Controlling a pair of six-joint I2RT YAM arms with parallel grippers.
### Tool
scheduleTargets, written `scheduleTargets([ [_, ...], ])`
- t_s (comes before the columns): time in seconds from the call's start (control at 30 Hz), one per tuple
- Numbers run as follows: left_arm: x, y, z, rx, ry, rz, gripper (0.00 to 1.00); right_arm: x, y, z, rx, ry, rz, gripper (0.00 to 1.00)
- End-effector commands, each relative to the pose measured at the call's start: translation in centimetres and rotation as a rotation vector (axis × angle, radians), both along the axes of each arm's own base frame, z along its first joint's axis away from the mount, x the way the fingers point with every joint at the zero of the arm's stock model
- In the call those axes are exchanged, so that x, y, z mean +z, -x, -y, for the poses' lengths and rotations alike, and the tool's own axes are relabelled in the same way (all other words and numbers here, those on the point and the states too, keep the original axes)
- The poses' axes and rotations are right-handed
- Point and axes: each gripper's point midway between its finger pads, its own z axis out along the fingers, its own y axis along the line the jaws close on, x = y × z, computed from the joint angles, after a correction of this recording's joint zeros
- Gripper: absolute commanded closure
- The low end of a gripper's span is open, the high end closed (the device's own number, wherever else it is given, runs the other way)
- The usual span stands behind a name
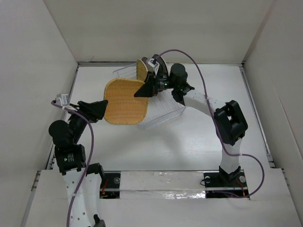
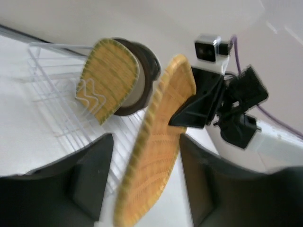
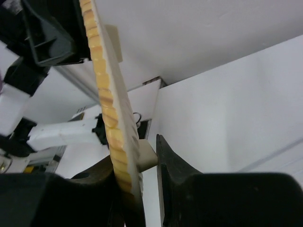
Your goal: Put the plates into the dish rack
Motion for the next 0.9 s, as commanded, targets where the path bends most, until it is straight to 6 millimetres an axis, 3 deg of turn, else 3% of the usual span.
scheduleTargets([
  [0.0, 2.7, 0.3, -2.9, 0.192, -0.119, 0.078, 0.4, 5.4, -4.0, 1.3, -0.274, -0.069, 0.074, 1.0],
  [0.07, 2.4, 0.3, -4.3, 0.281, -0.141, 0.058, 0.28, 6.4, -7.3, 1.9, -0.499, -0.038, 0.136, 1.0],
  [0.13, 2.4, 0.4, -5.2, 0.347, -0.182, 0.058, 0.13, 7.7, -8.8, 3.0, -0.657, -0.001, 0.123, 1.0],
  [0.17, 2.6, 0.7, -5.4, 0.365, -0.193, 0.069, 0.11, 8.1, -10.7, 4.1, -0.791, 0.003, 0.122, 1.0],
  [0.27, 3.2, 0.8, -5.0, 0.356, -0.235, 0.102, 0.02, 9.1, -13.1, 5.7, -1.028, 0.009, 0.099, 1.0],
  [0.33, 3.6, 0.9, -4.6, 0.341, -0.255, 0.119, 0.01, 8.2, -14.4, 6.0, -1.148, 0.053, 0.088, 1.0],
  [0.37, 3.7, 1.0, -4.0, 0.314, -0.263, 0.129, 0.01, 8.7, -15.6, 7.1, -1.269, 0.056, 0.101, 1.0],
  [0.43, 3.1, 1.0, -3.5, 0.286, -0.266, 0.128, 0.01, 7.4, -16.1, 6.2, -1.333, 0.105, 0.11, 1.0],
  [0.53, 1.7, 1.1, -2.3, 0.22, -0.252, 0.121, 0.01, 8.1, -17.2, 7.1, -1.491, 0.128, 0.141, 1.0],
  [0.57, 1.7, 1.4, -1.5, 0.187, -0.234, 0.134, 0.01, 7.2, -18.1, 8.0, -1.566, 0.167, 0.155, 1.0],
  [0.6, 0.7, 1.2, -0.9, 0.154, -0.226, 0.122, 0.01, 7.9, -18.0, 8.1, -1.599, 0.162, 0.162, 1.0],
  [0.67, 0.9, 1.3, -0.3, 0.127, -0.209, 0.148, 0.01, 7.2, -18.4, 8.3, -1.656, 0.203, 0.197, 1.0],
  [0.77, 0.0, 0.9, -0.3, 0.137, -0.222, 0.138, 0.01, 7.4, -17.9, 7.0, -1.681, 0.23, 0.259, 1.0],
  [0.87, -0.9, 0.7, -0.7, 0.164, -0.25, 0.138, 0.02, 5.4, -18.7, 5.5, -1.688, 0.293, 0.307, 1.0],
])
